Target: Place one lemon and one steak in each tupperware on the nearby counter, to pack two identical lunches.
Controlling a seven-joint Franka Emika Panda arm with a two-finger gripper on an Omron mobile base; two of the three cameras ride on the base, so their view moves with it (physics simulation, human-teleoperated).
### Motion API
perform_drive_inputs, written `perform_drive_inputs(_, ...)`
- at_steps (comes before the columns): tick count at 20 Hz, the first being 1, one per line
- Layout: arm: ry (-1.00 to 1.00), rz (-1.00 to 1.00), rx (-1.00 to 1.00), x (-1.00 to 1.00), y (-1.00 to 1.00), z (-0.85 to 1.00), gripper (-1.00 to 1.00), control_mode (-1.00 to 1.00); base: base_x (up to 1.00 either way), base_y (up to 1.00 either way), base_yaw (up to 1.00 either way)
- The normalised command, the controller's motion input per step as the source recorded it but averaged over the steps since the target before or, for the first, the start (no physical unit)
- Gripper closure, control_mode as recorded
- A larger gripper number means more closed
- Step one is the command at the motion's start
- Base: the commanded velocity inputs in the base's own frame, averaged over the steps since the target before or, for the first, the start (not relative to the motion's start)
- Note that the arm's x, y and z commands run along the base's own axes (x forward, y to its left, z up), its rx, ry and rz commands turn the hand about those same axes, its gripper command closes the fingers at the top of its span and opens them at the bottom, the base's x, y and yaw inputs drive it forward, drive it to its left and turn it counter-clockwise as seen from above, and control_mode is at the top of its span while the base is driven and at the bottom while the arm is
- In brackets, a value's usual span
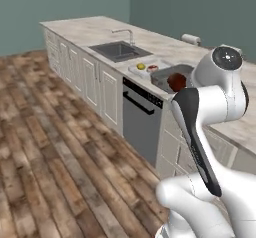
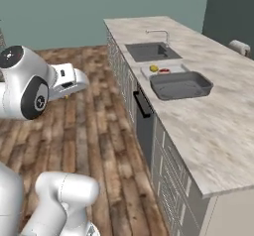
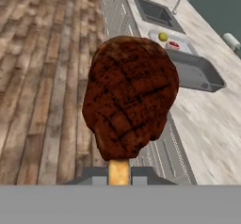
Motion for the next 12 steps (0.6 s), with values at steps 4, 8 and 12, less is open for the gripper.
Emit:
perform_drive_inputs(4,0.00,0.00,0.00,0.00,0.00,0.00,1.00,1.00,0.55,0.60,-0.48)
perform_drive_inputs(8,0.00,0.00,0.00,0.00,0.00,0.00,1.00,1.00,0.56,0.63,-0.48)
perform_drive_inputs(12,0.00,0.00,0.00,0.00,0.00,0.00,1.00,1.00,0.54,0.65,-0.48)
